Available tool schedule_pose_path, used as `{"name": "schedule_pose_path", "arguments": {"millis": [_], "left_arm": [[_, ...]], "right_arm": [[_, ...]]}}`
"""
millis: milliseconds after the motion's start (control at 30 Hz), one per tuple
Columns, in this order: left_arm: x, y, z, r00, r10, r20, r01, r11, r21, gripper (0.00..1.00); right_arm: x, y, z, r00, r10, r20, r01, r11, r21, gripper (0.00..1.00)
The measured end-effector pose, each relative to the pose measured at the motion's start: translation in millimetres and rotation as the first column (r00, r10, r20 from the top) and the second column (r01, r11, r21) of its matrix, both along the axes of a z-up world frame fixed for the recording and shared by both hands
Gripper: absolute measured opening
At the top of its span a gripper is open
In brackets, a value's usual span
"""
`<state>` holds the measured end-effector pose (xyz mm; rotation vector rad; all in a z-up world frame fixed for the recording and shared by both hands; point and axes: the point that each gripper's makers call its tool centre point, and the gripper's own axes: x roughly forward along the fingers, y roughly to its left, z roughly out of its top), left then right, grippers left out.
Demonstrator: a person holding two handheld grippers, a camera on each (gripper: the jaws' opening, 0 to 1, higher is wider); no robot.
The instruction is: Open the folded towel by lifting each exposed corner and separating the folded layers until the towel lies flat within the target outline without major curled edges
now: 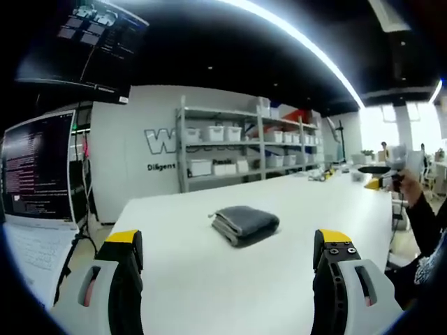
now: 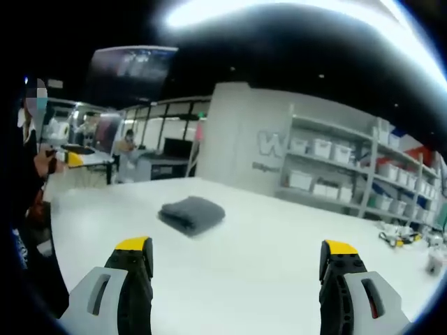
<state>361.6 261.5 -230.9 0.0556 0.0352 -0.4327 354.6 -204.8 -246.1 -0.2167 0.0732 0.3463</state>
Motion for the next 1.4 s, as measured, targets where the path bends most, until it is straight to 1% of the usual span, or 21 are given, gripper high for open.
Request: {"name": "schedule_pose_path", "arguments": {"millis": [167,333,433,533,667,767,933,1100,1167,1200,1233,1267,1300,1400], "left_arm": [[5.5,1,-2.9,1.0,0.005,-0.015,-0.005,1.0,0.022,1.0],[8.1,-1,-0.9,1.0,-0.001,-0.012,0.001,1.0,0.016,1.0],[11.7,-1,-0.6,1.0,-0.006,-0.014,0.006,1.0,0.013,1.0],[15.2,-3,-0.6,1.0,-0.007,-0.015,0.008,1.0,0.024,1.0],[19.8,-3,-0.3,1.0,-0.006,-0.016,0.007,0.999,0.034,1.0],[23.5,-4,0.0,1.0,-0.007,-0.018,0.008,0.999,0.041,1.0],[26.6,-9,1.9,1.0,-0.027,-0.014,0.028,0.998,0.055,1.0],[30.9,-10,4.2,1.0,-0.027,-0.007,0.028,0.998,0.054,1.0],[32.3,-12,4.2,0.999,-0.038,0.004,0.038,0.997,0.063,1.0],[33.4,-13,2.8,0.999,-0.04,0.0,0.04,0.997,0.068,1.0],[34.7,-14,1.3,0.999,-0.042,-0.003,0.042,0.996,0.072,1.0],[36.4,-14,0.1,0.999,-0.044,-0.005,0.044,0.996,0.076,1.0],[38.3,-14,-0.8,0.999,-0.044,-0.009,0.044,0.996,0.078,1.0],[42.8,-12,0.6,0.999,-0.039,-0.009,0.04,0.996,0.074,1.0]], "right_arm": [[2,2,2.2,1.0,0.008,0.0,-0.008,1.0,0.004,1.0],[3,2,4.6,1.0,0.006,0.001,-0.006,1.0,-0.008,1.0],[5,4,6.2,1.0,0.008,0.002,-0.008,1.0,-0.026,1.0],[8,7,7.5,1.0,0.011,0.001,-0.011,0.999,-0.046,1.0],[15,3,8.0,1.0,-0.015,0.006,0.015,0.997,-0.069,1.0],[19,5,11.4,1.0,-0.009,0.009,0.009,0.998,-0.057,1.0],[22,8,15.9,1.0,0.005,0.014,-0.004,0.998,-0.065,1.0],[23,9,16.8,1.0,0.015,0.013,-0.014,0.998,-0.064,1.0],[24,10,17.5,1.0,0.018,0.014,-0.017,0.998,-0.061,1.0],[24,11,18.3,1.0,0.024,0.018,-0.023,0.998,-0.06,1.0],[25,14,19.0,0.999,0.045,0.019,-0.045,0.998,-0.047,1.0],[26,18,18.9,0.998,0.069,0.012,-0.069,0.998,-0.015,1.0],[27,18,18.9,0.997,0.076,0.007,-0.076,0.997,0.002,1.0],[35,14,19.2,0.998,0.057,0.009,-0.057,0.998,-0.005,1.0]]}}
